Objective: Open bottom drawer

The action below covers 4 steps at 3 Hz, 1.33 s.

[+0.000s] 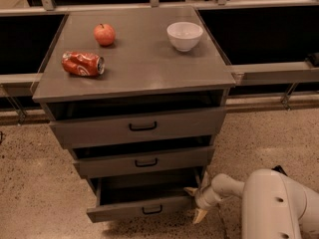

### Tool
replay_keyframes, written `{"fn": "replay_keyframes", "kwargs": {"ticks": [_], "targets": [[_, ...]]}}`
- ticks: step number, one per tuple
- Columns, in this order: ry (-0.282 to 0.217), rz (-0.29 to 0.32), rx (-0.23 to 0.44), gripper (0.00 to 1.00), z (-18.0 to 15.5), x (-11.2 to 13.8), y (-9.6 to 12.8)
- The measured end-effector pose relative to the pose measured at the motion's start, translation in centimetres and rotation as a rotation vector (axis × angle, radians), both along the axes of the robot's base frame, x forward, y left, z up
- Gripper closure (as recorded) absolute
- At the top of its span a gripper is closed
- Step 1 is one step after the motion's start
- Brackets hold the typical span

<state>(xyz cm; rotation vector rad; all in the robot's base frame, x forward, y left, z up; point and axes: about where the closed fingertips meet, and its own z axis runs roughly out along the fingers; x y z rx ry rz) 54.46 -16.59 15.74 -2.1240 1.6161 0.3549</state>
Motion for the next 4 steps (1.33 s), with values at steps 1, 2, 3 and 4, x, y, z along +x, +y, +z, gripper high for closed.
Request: {"fn": "replay_keyframes", "kwargs": {"ticks": [1, 2, 3, 4], "targets": [[0.038, 0.023, -0.009, 0.42, 0.3, -4.2, -0.2], [0.039, 0.025, -0.01, 0.7, 0.8, -4.4, -0.1], [0.046, 0.045, -0.024, 0.7, 1.5, -6.6, -0.3], [0.046, 0.045, -0.024, 0.52, 1.5, -6.6, -0.3]]}}
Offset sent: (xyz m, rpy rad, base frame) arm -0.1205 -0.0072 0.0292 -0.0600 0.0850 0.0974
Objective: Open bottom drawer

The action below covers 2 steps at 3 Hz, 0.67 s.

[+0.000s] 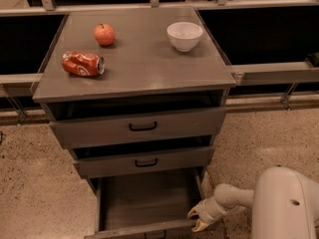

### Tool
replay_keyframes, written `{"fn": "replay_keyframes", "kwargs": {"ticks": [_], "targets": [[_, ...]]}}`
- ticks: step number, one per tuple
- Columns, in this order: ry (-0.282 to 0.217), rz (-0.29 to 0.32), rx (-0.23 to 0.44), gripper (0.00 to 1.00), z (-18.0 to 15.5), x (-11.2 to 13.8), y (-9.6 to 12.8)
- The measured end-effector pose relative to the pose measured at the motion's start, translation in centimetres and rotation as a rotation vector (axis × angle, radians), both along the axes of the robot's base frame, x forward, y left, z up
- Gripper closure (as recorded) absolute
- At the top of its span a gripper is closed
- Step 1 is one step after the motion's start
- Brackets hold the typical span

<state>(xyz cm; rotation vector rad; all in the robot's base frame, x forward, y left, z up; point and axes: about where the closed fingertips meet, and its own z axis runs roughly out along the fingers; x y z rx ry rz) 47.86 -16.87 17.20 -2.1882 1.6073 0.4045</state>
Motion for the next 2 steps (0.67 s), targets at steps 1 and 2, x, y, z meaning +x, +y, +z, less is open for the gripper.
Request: {"fn": "replay_keyframes", "kwargs": {"ticks": [1, 2], "targets": [[0.0, 0.0, 0.0, 0.28, 0.0, 0.0, 0.0], [0.004, 0.0, 0.003, 0.0, -0.14, -0.11, 0.06]]}}
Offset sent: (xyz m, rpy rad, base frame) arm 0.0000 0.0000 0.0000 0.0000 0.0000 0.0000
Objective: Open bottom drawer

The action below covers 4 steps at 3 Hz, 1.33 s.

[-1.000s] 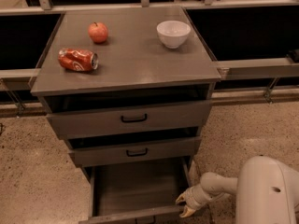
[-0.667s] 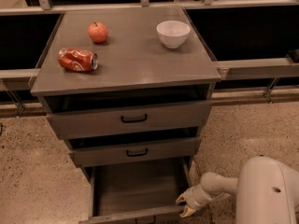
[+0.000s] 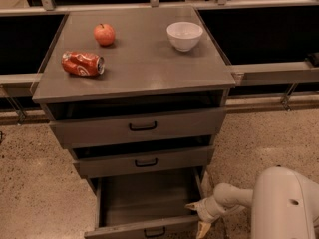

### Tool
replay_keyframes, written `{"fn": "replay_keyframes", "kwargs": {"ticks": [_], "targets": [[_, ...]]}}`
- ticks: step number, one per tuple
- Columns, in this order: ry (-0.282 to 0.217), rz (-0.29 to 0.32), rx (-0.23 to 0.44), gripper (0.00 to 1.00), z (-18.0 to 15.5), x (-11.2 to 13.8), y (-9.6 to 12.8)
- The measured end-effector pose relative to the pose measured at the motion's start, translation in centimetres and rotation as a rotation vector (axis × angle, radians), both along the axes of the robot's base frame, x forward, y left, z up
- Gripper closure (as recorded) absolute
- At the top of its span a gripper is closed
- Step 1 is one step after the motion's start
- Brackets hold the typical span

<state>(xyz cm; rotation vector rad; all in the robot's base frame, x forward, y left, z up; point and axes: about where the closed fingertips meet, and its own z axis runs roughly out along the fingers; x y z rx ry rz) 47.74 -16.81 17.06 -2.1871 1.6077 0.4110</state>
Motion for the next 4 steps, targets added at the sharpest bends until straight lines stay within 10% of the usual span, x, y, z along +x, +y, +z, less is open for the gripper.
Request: {"fn": "replay_keyframes", "kwargs": {"ticks": [1, 3, 4], "targets": [[0.003, 0.0, 0.002, 0.0, -0.1, -0.1, 0.0], [0.073, 0.053, -0.022, 0.4, 0.3, -5.7, 0.2], [0.099, 0.051, -0.034, 0.42, 0.8, -7.9, -0.1]]}}
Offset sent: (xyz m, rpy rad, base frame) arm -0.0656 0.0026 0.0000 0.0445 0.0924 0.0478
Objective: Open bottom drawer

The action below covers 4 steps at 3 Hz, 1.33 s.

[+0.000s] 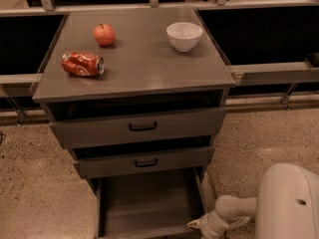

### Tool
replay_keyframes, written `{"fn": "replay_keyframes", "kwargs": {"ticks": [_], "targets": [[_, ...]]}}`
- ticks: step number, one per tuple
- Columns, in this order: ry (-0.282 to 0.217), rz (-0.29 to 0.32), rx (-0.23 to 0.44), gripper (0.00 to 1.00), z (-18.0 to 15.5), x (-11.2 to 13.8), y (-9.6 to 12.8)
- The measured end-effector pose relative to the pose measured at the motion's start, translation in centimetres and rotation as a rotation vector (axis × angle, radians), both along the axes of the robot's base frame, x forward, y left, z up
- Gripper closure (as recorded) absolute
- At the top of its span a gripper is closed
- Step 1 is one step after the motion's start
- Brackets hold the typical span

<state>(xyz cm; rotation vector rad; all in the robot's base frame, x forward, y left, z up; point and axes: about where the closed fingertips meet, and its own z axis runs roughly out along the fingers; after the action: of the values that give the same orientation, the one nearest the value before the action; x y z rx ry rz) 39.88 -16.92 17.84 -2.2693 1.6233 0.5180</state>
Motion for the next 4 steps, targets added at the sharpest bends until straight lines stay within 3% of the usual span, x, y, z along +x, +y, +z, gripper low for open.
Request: {"fn": "replay_keyframes", "kwargs": {"ticks": [1, 2, 3, 4], "targets": [[0.0, 0.0, 0.0, 0.42, 0.2, 0.0, 0.0], [-0.02, 0.003, 0.015, 0.24, 0.9, 0.0, -0.1], [-0.097, 0.022, 0.066, 0.02, 4.6, 0.0, -0.3], [-0.199, 0.022, 0.112, 0.0, 10.3, 0.7, -0.9]]}}
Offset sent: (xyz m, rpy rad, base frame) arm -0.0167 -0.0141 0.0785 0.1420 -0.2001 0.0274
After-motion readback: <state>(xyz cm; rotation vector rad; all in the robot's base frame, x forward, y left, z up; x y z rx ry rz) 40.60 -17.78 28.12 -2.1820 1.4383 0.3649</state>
